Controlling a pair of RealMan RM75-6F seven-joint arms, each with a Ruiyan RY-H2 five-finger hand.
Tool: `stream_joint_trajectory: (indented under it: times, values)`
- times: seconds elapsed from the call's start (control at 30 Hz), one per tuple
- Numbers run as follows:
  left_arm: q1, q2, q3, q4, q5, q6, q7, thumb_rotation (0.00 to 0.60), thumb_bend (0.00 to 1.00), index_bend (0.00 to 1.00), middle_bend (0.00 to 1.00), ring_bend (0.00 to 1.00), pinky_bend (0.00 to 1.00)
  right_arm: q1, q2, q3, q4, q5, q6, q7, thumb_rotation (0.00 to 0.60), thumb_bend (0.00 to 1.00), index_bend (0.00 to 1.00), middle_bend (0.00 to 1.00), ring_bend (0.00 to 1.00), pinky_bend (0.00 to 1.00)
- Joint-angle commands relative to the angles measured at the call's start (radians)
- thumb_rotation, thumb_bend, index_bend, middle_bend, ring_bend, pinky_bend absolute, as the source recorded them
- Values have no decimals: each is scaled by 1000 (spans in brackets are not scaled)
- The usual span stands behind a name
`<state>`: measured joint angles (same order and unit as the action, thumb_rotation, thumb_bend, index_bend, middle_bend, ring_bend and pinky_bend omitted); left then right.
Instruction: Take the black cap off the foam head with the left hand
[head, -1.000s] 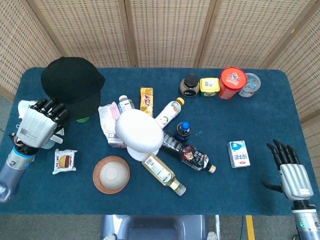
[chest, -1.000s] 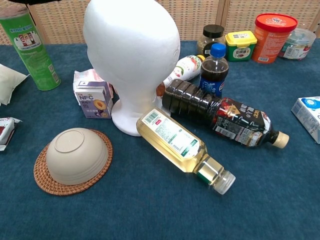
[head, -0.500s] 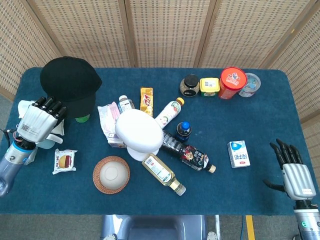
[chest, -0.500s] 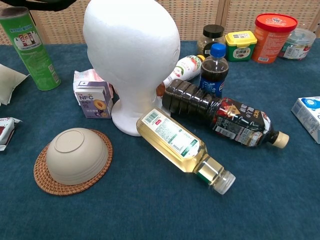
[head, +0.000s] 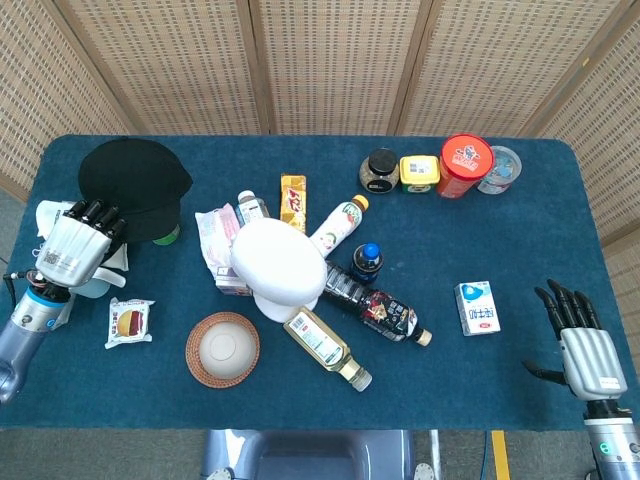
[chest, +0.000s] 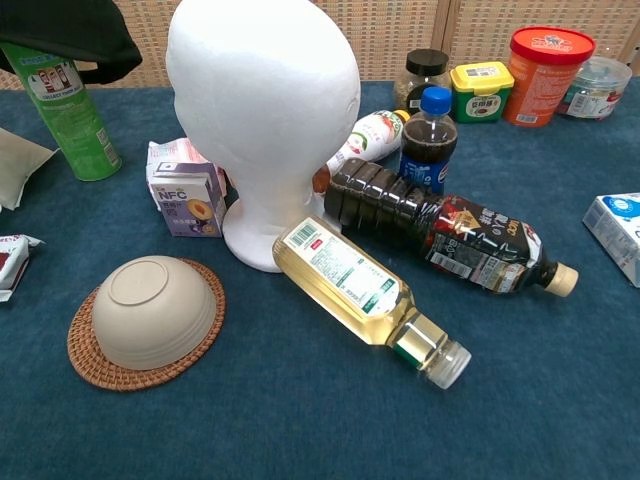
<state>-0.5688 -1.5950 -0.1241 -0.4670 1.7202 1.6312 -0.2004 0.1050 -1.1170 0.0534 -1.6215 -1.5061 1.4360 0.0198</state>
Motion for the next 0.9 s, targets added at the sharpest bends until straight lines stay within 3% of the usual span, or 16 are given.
stream_joint_trajectory:
  times: [0.03, 0.1, 0.2, 0.7, 0.9]
  values:
    - [16, 23, 10, -64, -37, -47, -3, 600, 74, 306, 104, 60, 353, 1, 1, 2, 1, 4, -3, 2, 600, 0, 25, 0, 0, 0]
    - [23, 40, 15, -102, -46, -53, -14, 600, 11, 199, 29, 9, 328, 2, 1, 2, 2, 7, -5, 3, 600, 0, 24, 0, 0, 0]
    - [31, 64, 17, -157, -53, -36, -40, 600, 0, 128, 0, 0, 309, 3, 2, 0, 0, 6, -10, 3, 600, 0, 25, 0, 0, 0]
    - [95, 242, -54, -392, -159, 35, -167, 600, 0, 104, 0, 0, 227, 2, 12, 0, -10, 1, -5, 18, 600, 0, 25, 0, 0, 0]
    - [199, 443, -47, -628, -192, 59, -328, 600, 0, 95, 0, 0, 195, -7, 29, -9, -24, -25, 15, 44, 600, 0, 25, 0, 0, 0]
